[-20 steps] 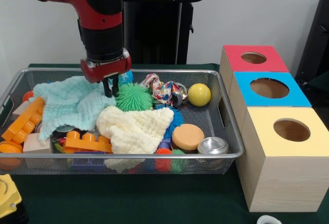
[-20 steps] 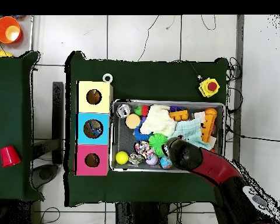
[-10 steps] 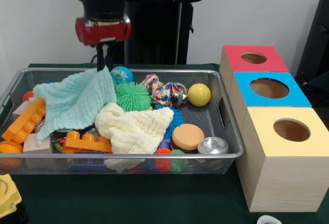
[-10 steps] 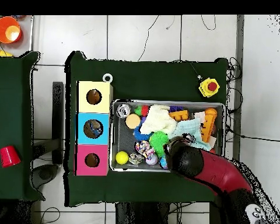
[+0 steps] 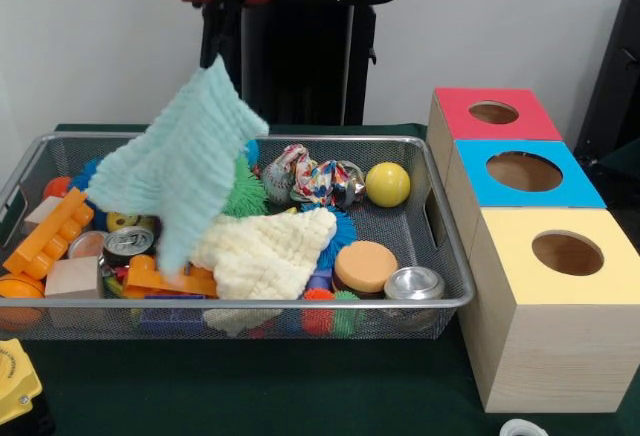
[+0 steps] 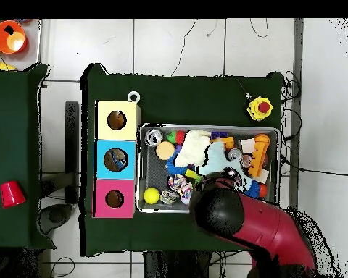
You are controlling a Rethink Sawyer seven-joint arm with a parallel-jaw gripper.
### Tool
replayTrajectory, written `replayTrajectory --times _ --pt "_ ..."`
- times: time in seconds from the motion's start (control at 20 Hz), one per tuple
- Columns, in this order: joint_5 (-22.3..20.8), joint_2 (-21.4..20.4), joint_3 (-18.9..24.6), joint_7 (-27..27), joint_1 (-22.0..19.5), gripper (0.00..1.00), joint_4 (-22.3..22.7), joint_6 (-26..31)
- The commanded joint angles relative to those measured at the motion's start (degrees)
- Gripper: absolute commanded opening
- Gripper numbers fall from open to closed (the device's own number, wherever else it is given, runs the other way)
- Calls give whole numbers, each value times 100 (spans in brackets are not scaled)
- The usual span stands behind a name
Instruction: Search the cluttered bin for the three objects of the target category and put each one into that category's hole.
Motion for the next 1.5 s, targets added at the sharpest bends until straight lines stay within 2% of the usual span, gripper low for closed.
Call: replayTrajectory --times 0.05,0.3,0.45,0.6,0.8,1.05,1.15,1.5 --pt "202 -889 -870 2190 674 0 285 1343" --pt "19 -1247 -1589 2611 1428 0 83 1945" --pt "-21 -1347 -1812 2752 1685 0 20 2118" --pt "-5 -1337 -1891 2840 1776 0 51 2060" --pt "104 -1242 -1691 2733 1704 0 -74 1981" --pt "588 -1071 -1132 2689 1612 0 -281 2145" --pt "824 -929 -913 2661 1584 0 -339 2050" --pt "1795 -712 -136 2171 1323 0 18 1246"
